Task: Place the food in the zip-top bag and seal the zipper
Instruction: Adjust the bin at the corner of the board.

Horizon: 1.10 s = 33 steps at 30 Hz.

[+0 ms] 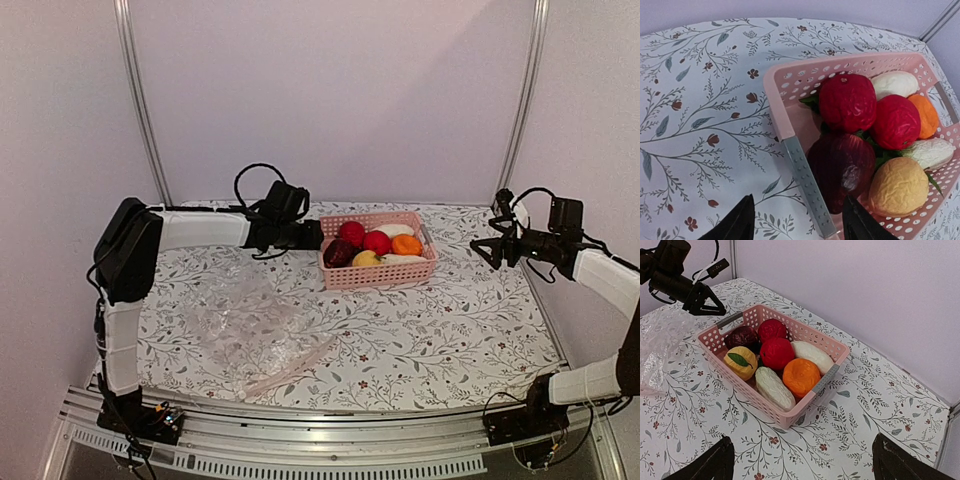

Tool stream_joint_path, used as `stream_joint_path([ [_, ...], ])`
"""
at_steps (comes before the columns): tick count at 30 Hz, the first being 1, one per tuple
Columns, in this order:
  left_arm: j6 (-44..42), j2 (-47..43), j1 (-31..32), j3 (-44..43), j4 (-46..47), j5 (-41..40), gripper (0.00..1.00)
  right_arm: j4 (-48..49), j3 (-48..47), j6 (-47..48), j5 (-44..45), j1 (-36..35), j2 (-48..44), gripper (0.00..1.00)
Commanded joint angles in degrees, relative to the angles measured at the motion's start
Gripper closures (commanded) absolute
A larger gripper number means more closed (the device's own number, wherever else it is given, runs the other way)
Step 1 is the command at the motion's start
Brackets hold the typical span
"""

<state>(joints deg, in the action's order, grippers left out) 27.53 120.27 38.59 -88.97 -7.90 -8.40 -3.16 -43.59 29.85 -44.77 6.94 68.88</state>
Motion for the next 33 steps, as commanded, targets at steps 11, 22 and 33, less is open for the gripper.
stream_joint_path([
  [11, 0.12, 4.56, 5.36, -2.03, -2.35, 1.88, 0.56, -4.57, -2.72, 2.29, -2.17, 0.36, 2.31, 0.07],
  [22, 1.22, 4.08, 12.6, -0.42, -0.88, -0.41, 0.69, -5.02, -2.9, 2.93, -1.94, 0.36, 2.33, 0.07],
  [33, 7.38, 1.27, 16.69, 0.71, -0.9, -1.45, 0.42, -5.62, -3.16, 3.44, -1.9, 0.36, 2.22, 0.07],
])
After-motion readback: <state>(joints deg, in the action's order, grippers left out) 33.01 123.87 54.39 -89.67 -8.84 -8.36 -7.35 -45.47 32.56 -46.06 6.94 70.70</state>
